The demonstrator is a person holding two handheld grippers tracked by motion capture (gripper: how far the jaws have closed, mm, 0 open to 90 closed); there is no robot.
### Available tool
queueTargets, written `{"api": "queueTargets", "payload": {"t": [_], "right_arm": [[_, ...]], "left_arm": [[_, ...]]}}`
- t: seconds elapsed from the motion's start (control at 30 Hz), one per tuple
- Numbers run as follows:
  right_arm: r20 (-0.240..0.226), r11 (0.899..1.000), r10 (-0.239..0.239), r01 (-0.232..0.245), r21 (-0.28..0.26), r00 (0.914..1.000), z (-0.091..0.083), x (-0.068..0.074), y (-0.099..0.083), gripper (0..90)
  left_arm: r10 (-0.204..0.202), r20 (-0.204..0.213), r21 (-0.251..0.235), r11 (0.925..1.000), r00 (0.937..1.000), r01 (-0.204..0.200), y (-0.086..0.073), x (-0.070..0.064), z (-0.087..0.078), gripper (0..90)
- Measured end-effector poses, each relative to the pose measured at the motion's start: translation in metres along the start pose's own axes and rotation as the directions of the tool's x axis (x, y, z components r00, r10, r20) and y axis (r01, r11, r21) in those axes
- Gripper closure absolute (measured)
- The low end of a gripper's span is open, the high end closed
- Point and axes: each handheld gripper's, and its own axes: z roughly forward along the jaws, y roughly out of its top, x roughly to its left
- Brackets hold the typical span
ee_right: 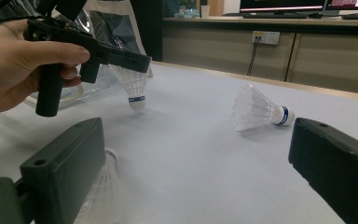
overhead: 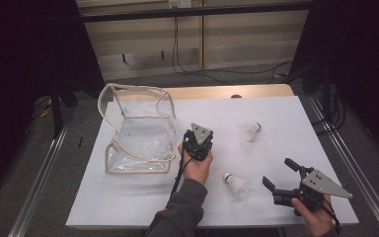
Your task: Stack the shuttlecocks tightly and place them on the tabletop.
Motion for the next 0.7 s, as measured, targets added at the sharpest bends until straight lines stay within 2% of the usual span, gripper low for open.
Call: {"api": "queueTargets", "payload": {"t": [0.3,0.4,0.47,0.7], "right_arm": [[-0.001,1.000,0.003,-0.003,-0.001,1.0000,0.000,-0.001,0.000,3.1],[-0.002,1.000,0.002,-0.002,-0.001,1.0000,0.000,0.000,0.000,3.1],[-0.003,1.000,0.002,-0.002,-0.001,1.0000,0.000,0.000,0.000,3.1],[-0.003,1.000,0.001,-0.001,-0.002,1.0000,0.000,0.000,0.000,3.1]], "left_arm": [[-0.026,-0.043,-0.009,0.9996,0.9987,0.026,-0.003,0.010,0.007,89.7],[-0.015,-0.052,-0.001,0.9999,0.9985,0.015,-0.003,0.011,0.008,89.7],[-0.032,-0.057,-0.014,0.9994,0.9979,0.031,-0.004,0.013,0.010,89.7],[-0.028,-0.074,-0.006,0.9996,0.9969,0.028,0.001,0.016,0.012,89.7]]}}
